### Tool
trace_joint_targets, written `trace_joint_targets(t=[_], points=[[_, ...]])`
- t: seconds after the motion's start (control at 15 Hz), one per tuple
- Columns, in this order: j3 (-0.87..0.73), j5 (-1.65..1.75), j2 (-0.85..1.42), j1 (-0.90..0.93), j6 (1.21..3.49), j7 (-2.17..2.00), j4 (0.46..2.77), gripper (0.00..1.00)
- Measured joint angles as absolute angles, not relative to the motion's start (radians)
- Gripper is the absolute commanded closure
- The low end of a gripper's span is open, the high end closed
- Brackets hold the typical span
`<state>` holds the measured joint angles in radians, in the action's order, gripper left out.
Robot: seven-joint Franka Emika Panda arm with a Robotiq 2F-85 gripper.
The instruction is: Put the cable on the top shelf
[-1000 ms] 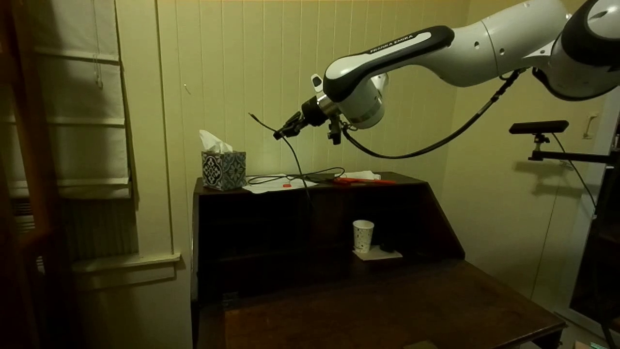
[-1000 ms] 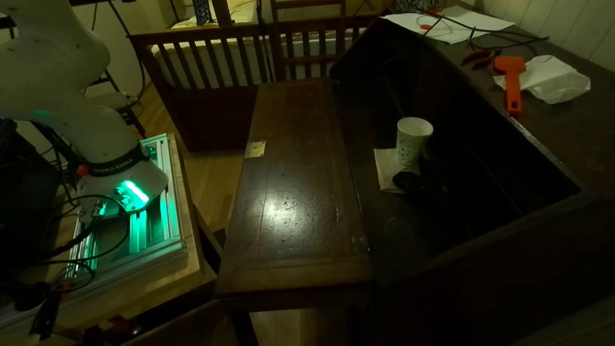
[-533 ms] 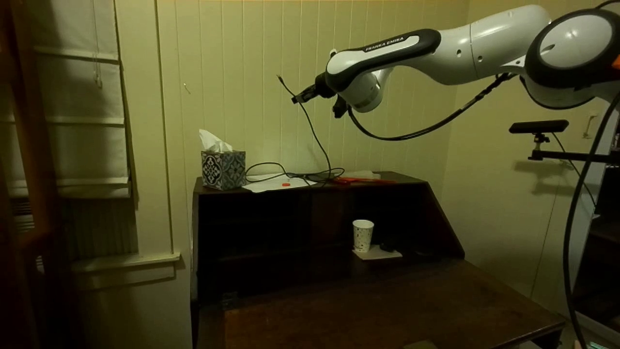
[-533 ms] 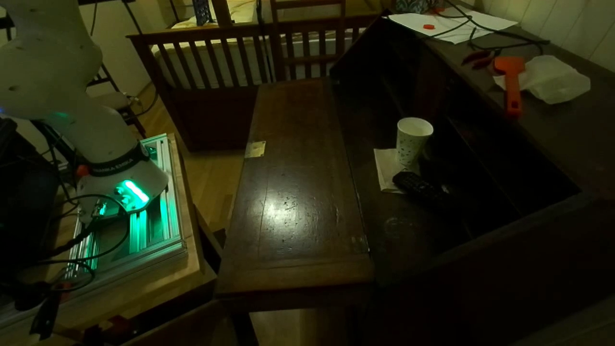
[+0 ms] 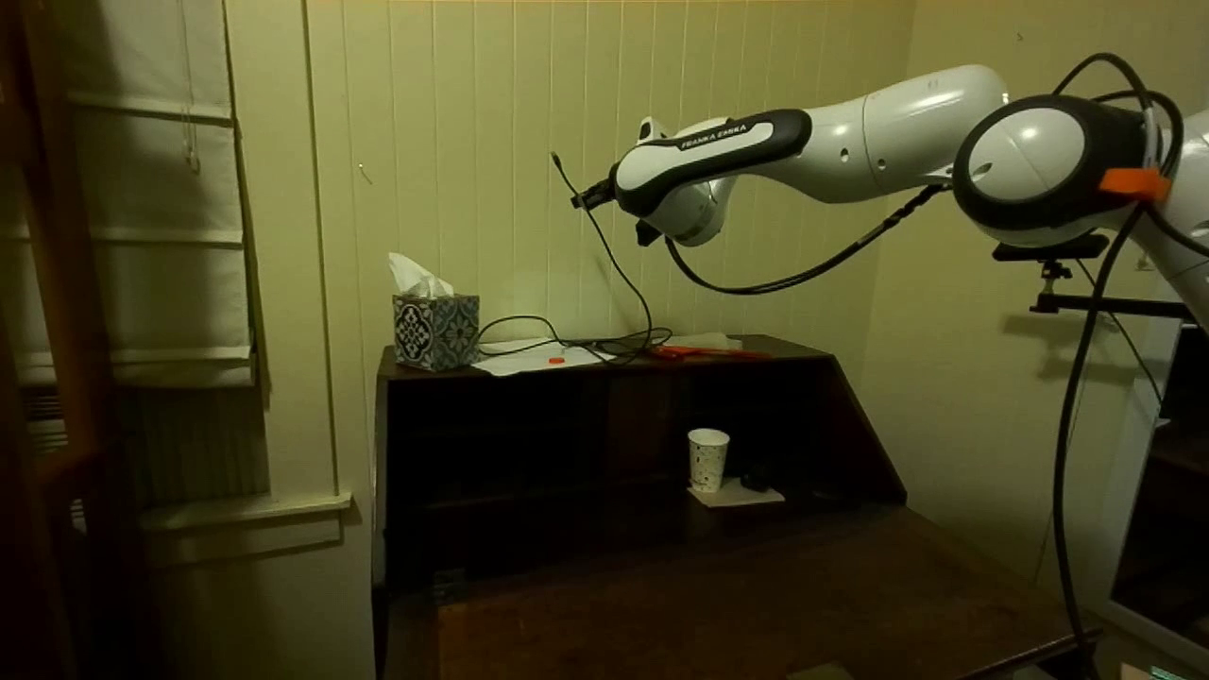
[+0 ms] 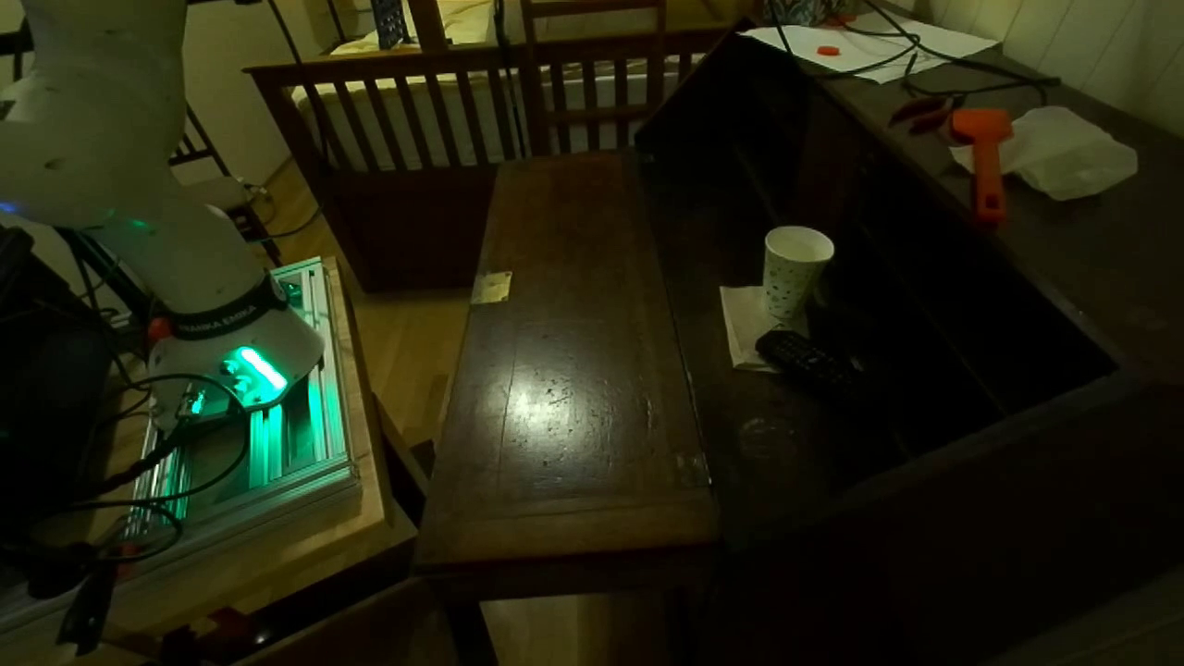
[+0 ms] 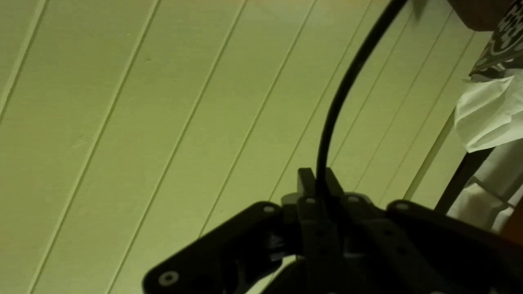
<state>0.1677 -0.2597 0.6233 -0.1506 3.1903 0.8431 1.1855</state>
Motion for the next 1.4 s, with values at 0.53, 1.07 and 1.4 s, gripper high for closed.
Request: trace_joint_targets(t=[0.53, 1.07, 1.4], points=[[0.428, -0.059, 0.844, -0.314, 3.207, 1.191, 1.02, 0.99], [0.926, 0.264, 1.19, -0.475, 3.08, 1.749, 0.789, 0.99], [1.24, 0.408, 1.322, -0.541, 2.982, 2.114, 0.78, 0.99]])
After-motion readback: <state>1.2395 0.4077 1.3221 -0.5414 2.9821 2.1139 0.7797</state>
